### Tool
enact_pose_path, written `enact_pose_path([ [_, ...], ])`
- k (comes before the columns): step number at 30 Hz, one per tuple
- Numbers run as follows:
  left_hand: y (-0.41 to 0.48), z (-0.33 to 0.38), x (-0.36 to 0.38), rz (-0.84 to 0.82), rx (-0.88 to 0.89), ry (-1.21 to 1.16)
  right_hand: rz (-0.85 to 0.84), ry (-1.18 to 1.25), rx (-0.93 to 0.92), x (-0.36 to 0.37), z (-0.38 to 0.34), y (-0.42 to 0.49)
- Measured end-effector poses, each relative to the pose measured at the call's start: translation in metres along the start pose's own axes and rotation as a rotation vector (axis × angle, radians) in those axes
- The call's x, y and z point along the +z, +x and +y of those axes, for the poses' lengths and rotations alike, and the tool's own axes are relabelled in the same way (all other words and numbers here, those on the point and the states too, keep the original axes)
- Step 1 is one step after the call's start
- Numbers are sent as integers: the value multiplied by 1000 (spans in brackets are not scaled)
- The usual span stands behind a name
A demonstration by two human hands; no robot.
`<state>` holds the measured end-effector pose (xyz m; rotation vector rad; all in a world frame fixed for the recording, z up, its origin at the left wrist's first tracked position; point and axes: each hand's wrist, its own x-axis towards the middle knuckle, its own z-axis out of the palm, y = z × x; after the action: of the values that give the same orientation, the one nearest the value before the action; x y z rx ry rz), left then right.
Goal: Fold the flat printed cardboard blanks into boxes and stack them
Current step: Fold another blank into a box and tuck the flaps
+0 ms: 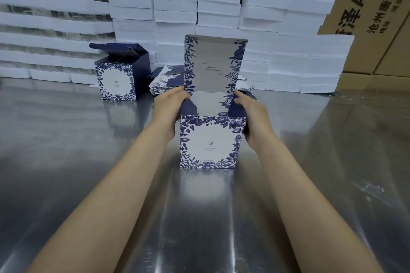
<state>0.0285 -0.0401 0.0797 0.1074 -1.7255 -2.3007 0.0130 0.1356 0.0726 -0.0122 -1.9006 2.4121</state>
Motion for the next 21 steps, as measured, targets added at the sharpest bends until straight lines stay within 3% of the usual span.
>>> enact_pose_path([
  [5,4,0,-1,84,53,67,33,40,-21,2,5,5],
  [11,2,0,-1,24,131,114,-39,225,40,3,8,1],
  [14,-3,-4,0,-50,151,35,-124,274,67,6,14,-3],
  [18,-5,-13,2,-31,182,-131,-186,283,57,7,25,1],
  [21,-9,-23,-7,-19,325,48,-206,309,114,2,37,8],
])
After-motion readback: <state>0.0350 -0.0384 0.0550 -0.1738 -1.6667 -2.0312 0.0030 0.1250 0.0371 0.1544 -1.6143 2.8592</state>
